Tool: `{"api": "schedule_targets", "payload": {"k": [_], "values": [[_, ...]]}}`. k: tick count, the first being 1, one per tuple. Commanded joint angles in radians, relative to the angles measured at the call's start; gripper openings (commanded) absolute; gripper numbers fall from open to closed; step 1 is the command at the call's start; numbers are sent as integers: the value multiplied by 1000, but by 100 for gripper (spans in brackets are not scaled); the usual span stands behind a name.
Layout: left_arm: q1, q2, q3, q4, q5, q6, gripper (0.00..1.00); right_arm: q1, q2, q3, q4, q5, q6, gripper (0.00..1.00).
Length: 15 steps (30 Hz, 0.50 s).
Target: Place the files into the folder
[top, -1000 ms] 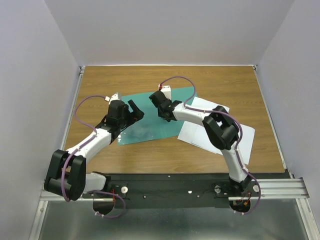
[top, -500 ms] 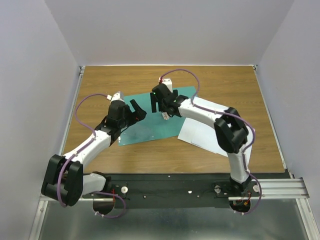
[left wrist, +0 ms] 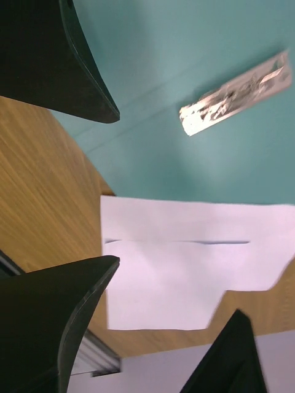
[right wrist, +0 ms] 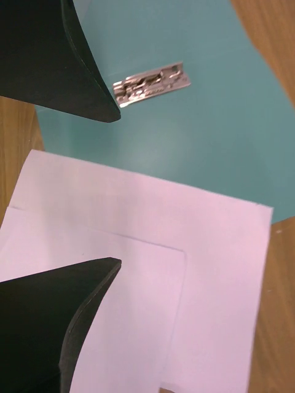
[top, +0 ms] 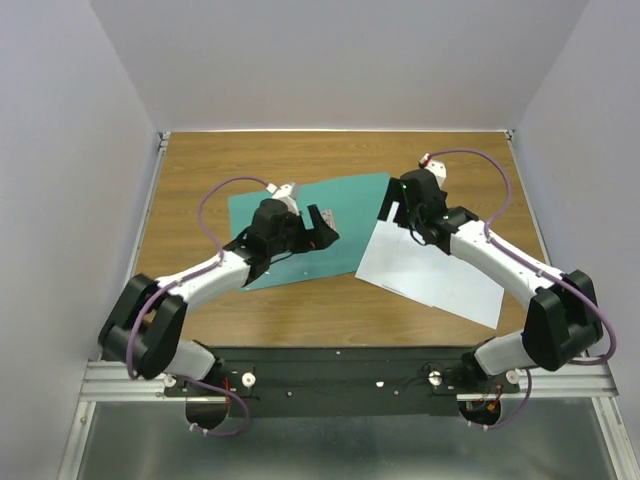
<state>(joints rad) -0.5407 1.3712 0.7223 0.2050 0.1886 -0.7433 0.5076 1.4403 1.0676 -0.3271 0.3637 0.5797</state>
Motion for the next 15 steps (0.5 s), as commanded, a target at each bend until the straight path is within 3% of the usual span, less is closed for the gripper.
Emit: {"api": "schedule_targets", "payload": {"k": [1,9,15], "values": [[-106,176,74,96,166,21,98,-70,-18,-80,-15,-98,66,100],[-211,345,126,116,198,-22,98,-133,-14,-138,88,-287,63,100],[-240,359,101,103,135,-70,98,-222,135,-45,118,-358,29,100]]}}
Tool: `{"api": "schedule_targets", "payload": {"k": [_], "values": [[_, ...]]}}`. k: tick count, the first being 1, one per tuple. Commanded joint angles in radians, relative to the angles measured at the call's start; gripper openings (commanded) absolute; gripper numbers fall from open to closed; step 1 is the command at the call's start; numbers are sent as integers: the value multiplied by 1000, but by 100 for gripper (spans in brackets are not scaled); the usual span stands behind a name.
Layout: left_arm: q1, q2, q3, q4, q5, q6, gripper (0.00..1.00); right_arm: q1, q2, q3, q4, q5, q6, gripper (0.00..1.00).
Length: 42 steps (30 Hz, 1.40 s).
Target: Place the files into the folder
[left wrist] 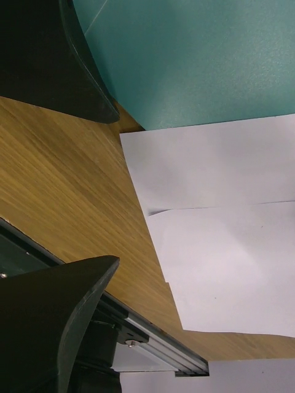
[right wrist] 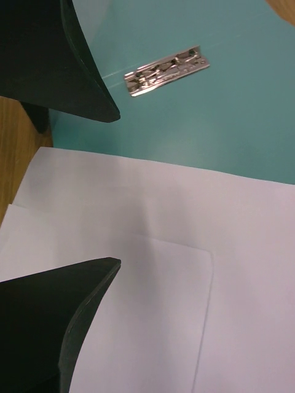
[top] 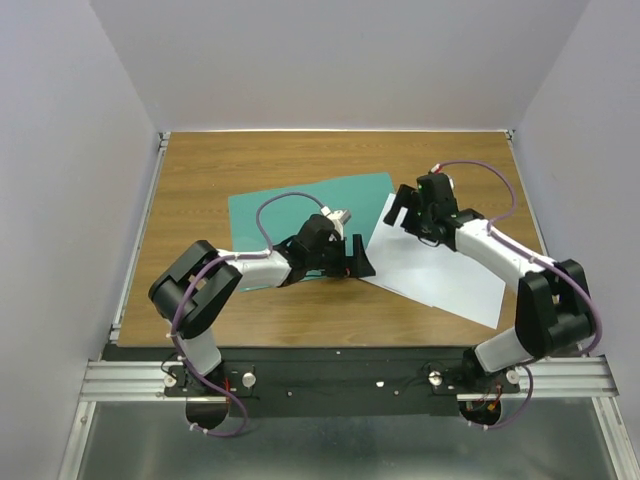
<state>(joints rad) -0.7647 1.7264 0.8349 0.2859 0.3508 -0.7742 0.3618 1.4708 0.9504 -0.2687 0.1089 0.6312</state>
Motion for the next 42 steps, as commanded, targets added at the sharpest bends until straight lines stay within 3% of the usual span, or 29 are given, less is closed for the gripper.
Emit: {"api": "schedule_targets", "payload": {"k": [1,11,16,42], "values": [[-21,7,-14,16,-35,-42,98,-113,121,100,65,-136,-33,100],[-31,15,-3,-74,-147,-77,98,-270,382,257,77,-201,-111,100],[-35,36,6,-79,-150,-83,98,-279,447,278,75,-143,-122,100],[-76,110,-13,9,-84,-138,98,-297,459,123,72,-137,25,99]]}}
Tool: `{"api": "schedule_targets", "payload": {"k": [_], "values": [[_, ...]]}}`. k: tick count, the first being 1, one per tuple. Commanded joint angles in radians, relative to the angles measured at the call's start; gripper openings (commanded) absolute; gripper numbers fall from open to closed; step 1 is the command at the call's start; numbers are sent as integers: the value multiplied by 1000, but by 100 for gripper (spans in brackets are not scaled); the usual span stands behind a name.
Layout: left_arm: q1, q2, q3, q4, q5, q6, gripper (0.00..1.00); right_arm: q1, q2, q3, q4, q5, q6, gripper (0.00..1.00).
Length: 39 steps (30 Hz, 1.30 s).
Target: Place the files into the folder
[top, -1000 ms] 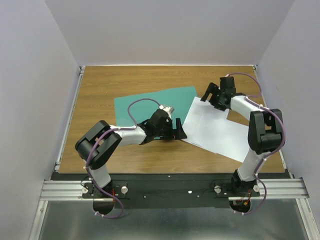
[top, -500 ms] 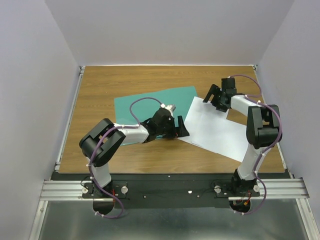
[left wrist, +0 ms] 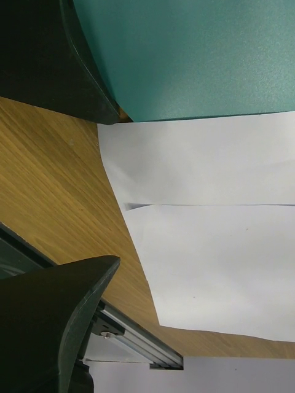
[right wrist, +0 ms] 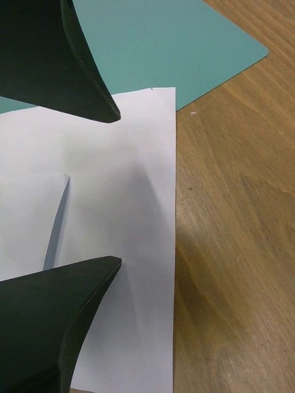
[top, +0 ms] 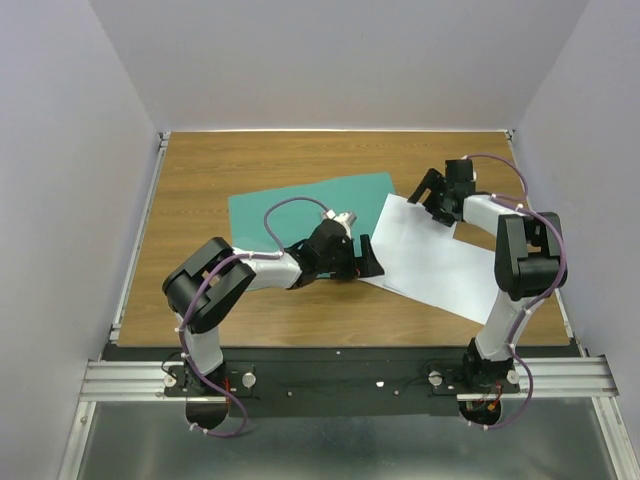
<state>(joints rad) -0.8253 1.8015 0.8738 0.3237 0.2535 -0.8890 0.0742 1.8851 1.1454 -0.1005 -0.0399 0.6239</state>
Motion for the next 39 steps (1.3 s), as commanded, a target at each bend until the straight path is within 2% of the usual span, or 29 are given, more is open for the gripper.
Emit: {"api": "schedule_targets", "payload": {"k": [1,9,23,30,35,36,37,39], "values": [[-20,38,-55,-17,16,-34,98,-11,43,-75,-96,11,36,99],[-21,78,-38,101,72,-56,98,-11,49,-95,-94,-11,48,99],[-20,127,19,183,69,-54,89,-14,55,-101,-91,-32,51,99],[11,111,-1,178,43,-57,71,-14,52,-108,-93,-25,48,99],[11,131,25,173,58,-48,52,-14,57,-108,-93,-25,48,99],[14,133,30,172,59,-47,51,-14,57,-108,-94,-25,48,99],[12,134,34,170,59,-45,44,-14,57,-108,-94,-25,48,98],[14,134,36,169,59,-44,40,-14,55,-108,-94,-26,46,99]]}}
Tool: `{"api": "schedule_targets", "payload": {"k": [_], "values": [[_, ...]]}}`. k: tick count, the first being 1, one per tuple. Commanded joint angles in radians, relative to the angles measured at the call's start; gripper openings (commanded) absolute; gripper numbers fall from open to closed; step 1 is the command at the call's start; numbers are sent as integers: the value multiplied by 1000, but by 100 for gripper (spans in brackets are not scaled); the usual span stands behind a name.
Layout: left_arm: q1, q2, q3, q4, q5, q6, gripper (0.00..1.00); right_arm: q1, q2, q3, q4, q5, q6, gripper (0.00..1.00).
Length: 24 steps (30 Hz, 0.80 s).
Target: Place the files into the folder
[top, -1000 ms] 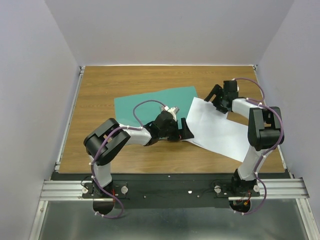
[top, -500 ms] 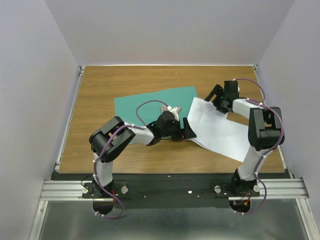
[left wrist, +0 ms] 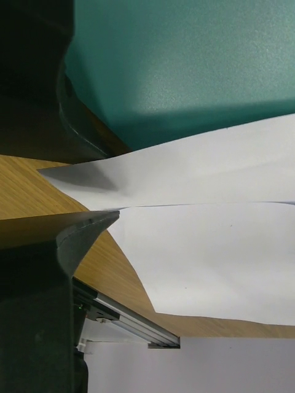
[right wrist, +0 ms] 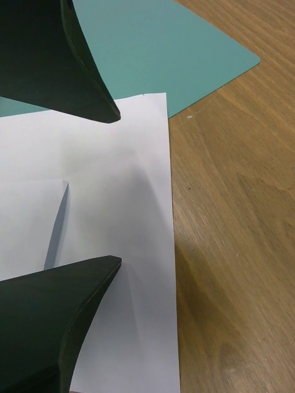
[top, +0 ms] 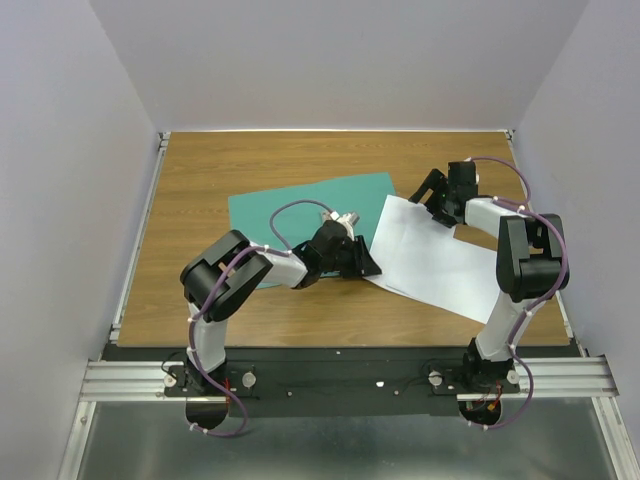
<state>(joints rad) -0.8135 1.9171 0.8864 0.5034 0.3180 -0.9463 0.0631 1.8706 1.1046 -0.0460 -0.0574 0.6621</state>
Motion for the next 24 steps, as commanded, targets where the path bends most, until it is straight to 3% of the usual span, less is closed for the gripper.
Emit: {"api": "schedule_targets", "payload": {"k": [1,3,10,15,24], "values": [[2,19,28,-9,1,17,36,-2,70,-69,-147,-7,8,99],[2,19,29,-11,3,20,31,-2,70,-69,-147,-7,8,98],[5,22,57,-31,9,40,0,-2,61,-55,-149,-19,-13,99],[4,-44,80,-127,-68,105,0,-3,-2,-9,-149,-71,-65,100],[7,-269,172,-368,-382,285,0,-5,-296,-35,-117,-125,-136,100]]}}
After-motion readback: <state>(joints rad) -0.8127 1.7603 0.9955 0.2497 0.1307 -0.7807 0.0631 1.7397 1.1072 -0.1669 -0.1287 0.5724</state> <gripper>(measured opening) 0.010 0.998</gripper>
